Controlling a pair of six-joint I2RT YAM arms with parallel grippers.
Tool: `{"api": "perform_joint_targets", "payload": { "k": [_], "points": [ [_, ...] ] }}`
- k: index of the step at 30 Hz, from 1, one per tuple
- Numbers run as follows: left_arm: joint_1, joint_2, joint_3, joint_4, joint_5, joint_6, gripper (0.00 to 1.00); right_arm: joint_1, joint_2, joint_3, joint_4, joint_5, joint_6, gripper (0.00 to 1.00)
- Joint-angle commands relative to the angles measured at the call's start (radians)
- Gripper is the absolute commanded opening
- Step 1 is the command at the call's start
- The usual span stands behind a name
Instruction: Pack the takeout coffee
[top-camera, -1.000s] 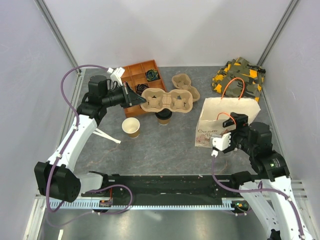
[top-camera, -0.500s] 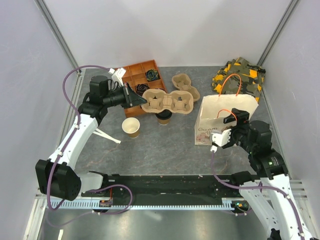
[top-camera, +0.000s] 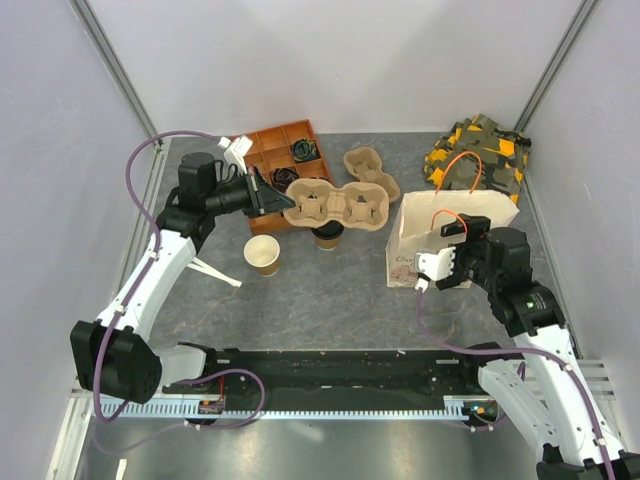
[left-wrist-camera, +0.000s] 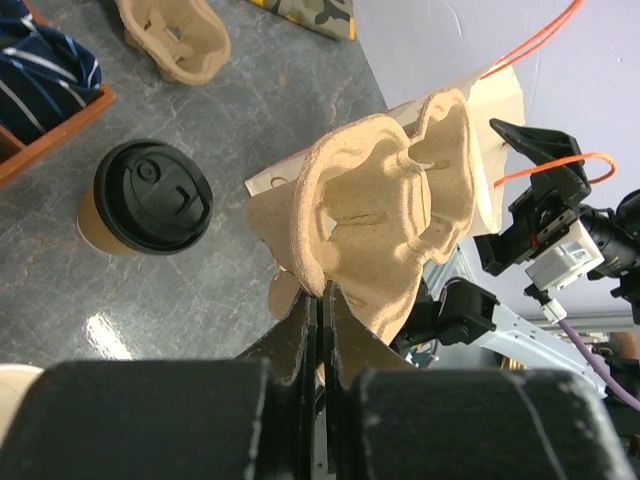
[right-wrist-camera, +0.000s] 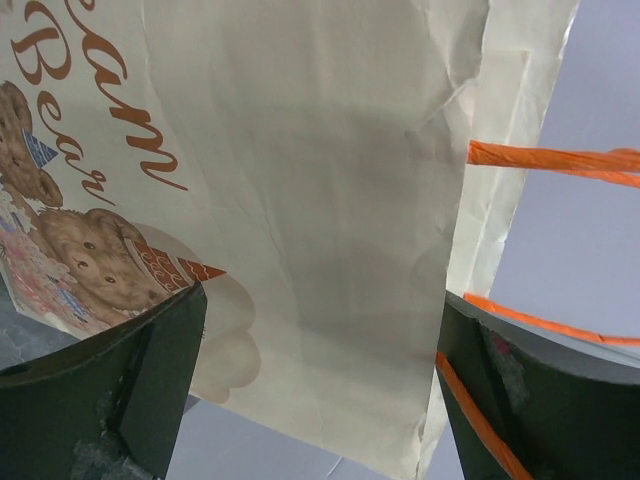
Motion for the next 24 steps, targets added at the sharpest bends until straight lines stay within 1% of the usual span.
{"api": "perform_joint_targets", "payload": {
  "k": [1,6,8,11,12,14,15,16,20,21,23,24],
  "points": [
    [-0.003,-0.032,-0.038,0.030,0.040,0.035,0.02,0.003,0.029,0.040,0.029,0.001,0.043,0.98],
    [-0.011,-0.044,-0.047,0.029,0.030,0.063,0.02,0.003,0.078,0.080,0.043,0.054,0.150,0.98],
    [-0.012,-0.049,-0.053,0.029,0.033,0.075,0.02,0.003,0.083,0.091,0.023,0.058,0.170,0.98],
    [-0.026,-0.052,-0.050,-0.011,0.045,0.153,0.02,0.003,0.062,0.085,0.016,0.059,0.160,0.98],
    [-0.043,-0.059,-0.049,-0.052,0.043,0.216,0.02,0.004,0.055,0.077,0.014,0.053,0.147,0.98],
    [-0.066,-0.072,-0.055,-0.110,0.028,0.292,0.02,0.004,0.040,0.073,0.009,0.048,0.134,0.98],
    [-0.087,-0.085,-0.063,-0.141,0.019,0.360,0.02,0.003,0.037,0.068,0.009,0.048,0.129,0.98],
    [-0.094,-0.098,-0.095,-0.195,0.008,0.382,0.02,0.003,0.034,0.068,0.008,0.047,0.120,0.98],
    [-0.146,-0.125,-0.182,-0.282,-0.042,0.486,0.02,0.004,0.029,0.063,-0.007,0.048,0.095,0.98],
    [-0.190,-0.127,-0.196,-0.296,-0.059,0.498,0.02,0.003,0.028,0.059,-0.006,0.045,0.091,0.98],
    [-0.233,-0.104,-0.227,-0.309,-0.102,0.515,0.02,0.003,0.028,0.054,-0.009,0.036,0.071,0.98],
    [-0.277,-0.090,-0.231,-0.313,-0.118,0.520,0.02,0.003,0.026,0.048,-0.009,0.035,0.063,0.98]
  ]
}}
